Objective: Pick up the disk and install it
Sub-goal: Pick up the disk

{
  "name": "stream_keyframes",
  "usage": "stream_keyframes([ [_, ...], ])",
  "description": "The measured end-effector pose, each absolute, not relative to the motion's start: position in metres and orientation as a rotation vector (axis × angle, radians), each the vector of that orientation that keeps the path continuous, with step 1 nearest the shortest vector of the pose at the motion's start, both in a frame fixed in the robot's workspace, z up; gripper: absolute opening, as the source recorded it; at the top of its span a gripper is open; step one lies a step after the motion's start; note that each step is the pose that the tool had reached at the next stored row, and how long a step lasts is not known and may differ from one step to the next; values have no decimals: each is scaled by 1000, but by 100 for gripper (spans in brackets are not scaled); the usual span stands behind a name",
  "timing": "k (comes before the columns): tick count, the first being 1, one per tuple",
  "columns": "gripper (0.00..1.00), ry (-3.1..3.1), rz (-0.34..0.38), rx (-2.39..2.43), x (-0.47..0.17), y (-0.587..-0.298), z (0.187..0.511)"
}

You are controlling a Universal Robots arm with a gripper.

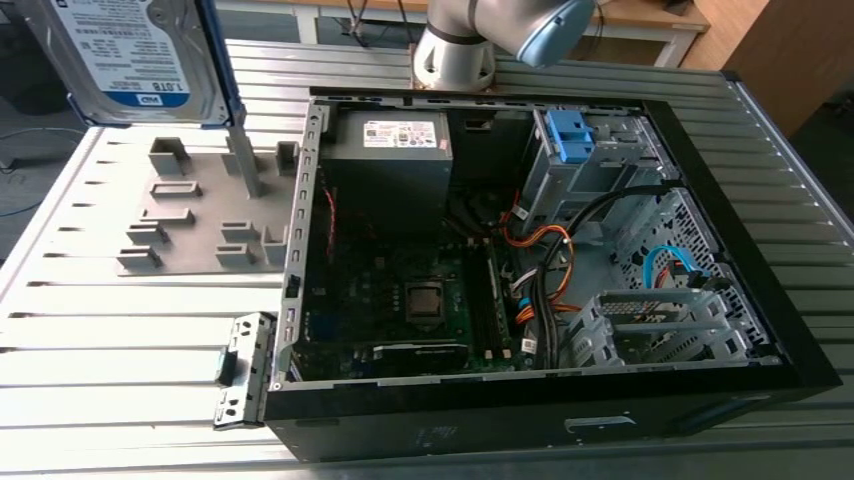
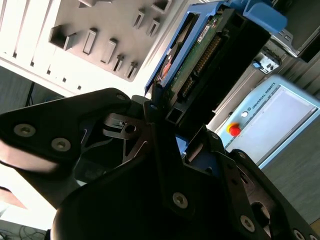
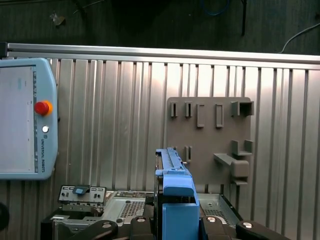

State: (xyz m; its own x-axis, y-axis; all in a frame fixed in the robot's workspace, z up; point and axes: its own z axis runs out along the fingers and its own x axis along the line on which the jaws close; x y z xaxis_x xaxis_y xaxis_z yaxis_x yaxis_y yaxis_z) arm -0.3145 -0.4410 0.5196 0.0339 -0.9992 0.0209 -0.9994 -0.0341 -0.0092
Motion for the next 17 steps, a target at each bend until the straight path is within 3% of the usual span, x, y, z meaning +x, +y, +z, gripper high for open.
stream_keyframes([
  [17, 36, -2178, 34, 2253, -287, -441, 520],
])
